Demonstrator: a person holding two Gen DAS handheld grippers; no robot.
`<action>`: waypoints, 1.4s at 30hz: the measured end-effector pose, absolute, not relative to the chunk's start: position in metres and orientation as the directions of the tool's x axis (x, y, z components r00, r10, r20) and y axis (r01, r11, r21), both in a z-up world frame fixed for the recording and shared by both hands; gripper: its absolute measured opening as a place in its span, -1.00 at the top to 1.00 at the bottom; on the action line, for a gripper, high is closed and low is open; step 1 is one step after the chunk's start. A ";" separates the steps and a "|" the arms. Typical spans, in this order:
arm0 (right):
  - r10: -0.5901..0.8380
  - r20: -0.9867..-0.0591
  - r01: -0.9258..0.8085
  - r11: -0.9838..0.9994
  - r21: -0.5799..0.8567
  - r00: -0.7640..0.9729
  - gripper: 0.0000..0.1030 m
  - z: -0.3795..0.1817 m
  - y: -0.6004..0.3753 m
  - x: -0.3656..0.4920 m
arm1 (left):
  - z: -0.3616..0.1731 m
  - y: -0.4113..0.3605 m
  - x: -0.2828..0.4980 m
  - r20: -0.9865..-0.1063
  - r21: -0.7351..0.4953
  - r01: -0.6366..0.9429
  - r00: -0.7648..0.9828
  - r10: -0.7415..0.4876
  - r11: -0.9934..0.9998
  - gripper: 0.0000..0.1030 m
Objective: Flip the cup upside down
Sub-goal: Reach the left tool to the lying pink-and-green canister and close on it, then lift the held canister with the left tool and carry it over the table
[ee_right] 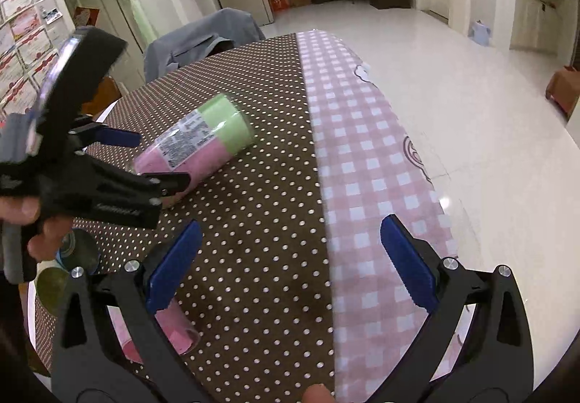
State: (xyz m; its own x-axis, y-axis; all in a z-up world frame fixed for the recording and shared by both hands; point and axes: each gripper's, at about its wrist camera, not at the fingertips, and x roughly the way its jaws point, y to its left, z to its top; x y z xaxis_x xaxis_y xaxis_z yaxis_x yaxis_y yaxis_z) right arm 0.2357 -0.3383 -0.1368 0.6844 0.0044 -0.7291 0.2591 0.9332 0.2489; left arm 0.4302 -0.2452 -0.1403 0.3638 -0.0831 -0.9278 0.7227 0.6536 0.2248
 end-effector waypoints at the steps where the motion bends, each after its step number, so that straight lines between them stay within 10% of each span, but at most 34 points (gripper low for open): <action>1: 0.004 -0.729 0.260 0.933 0.249 0.684 -0.88 -0.137 -0.339 0.237 | -0.143 -0.247 0.435 -0.933 0.215 0.723 0.351 -0.081 0.656 -0.76; 21: -0.021 -0.726 0.283 0.928 0.242 0.687 -0.88 -0.131 -0.343 0.231 | -0.157 -0.253 0.451 -0.948 0.091 0.723 0.273 -0.162 0.685 -0.44; 42: 0.020 -0.612 0.150 0.963 0.224 0.790 -0.88 -0.079 -0.271 0.129 | -0.058 -0.127 0.292 -0.842 0.046 0.665 0.427 -0.330 0.745 -0.42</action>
State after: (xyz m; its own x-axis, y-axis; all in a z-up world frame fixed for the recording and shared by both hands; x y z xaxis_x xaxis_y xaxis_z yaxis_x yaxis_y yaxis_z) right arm 0.1288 -0.2709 -0.0787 0.7904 0.0199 -0.6122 0.1495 0.9630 0.2244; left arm 0.2921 -0.1268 -0.0581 0.4273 -0.3296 -0.8419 0.6652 0.7453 0.0458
